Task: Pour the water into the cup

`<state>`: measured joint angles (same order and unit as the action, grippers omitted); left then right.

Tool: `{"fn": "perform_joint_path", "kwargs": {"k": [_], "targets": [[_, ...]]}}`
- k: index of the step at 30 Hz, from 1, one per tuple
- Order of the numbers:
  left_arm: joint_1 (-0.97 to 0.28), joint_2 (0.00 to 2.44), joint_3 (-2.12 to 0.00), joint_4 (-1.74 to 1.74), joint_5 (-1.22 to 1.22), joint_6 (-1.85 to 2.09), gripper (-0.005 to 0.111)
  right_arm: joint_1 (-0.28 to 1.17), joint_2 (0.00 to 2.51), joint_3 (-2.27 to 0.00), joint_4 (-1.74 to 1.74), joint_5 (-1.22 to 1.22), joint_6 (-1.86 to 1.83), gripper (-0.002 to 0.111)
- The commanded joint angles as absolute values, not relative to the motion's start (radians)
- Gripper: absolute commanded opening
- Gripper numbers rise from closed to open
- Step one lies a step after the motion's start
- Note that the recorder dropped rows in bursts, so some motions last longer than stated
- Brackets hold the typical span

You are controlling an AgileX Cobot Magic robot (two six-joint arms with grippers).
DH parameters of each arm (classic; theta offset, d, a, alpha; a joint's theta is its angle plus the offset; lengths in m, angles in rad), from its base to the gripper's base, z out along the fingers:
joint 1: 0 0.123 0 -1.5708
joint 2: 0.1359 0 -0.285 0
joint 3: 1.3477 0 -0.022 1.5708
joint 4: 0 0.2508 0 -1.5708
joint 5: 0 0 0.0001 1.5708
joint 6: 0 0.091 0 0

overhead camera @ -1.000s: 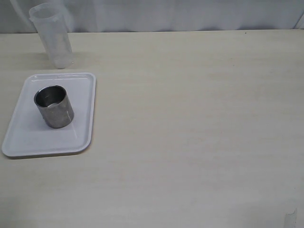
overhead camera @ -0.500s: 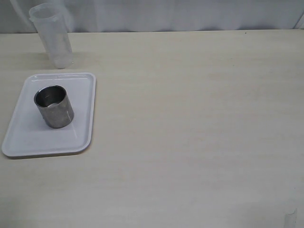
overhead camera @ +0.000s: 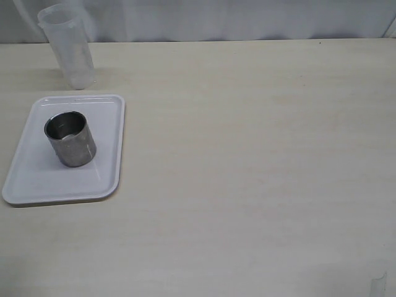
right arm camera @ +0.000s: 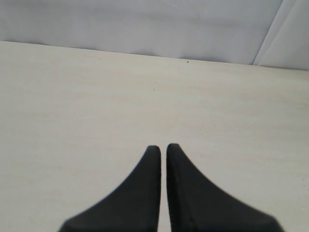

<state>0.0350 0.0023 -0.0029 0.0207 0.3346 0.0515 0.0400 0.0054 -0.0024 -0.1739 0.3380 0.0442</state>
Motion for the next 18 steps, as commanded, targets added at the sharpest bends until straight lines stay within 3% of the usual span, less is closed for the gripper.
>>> {"fn": "perform_joint_path", "kwargs": {"k": [1,18], "targets": [[0.034,0.000,0.000,0.018,0.325,0.050,0.000,0.036,0.000,0.000,-0.170,0.335,0.044,0.004],[0.034,0.000,0.000,0.018,0.325,0.050,0.000,-0.008,0.000,0.000,-0.170,0.335,0.045,0.004]]}}
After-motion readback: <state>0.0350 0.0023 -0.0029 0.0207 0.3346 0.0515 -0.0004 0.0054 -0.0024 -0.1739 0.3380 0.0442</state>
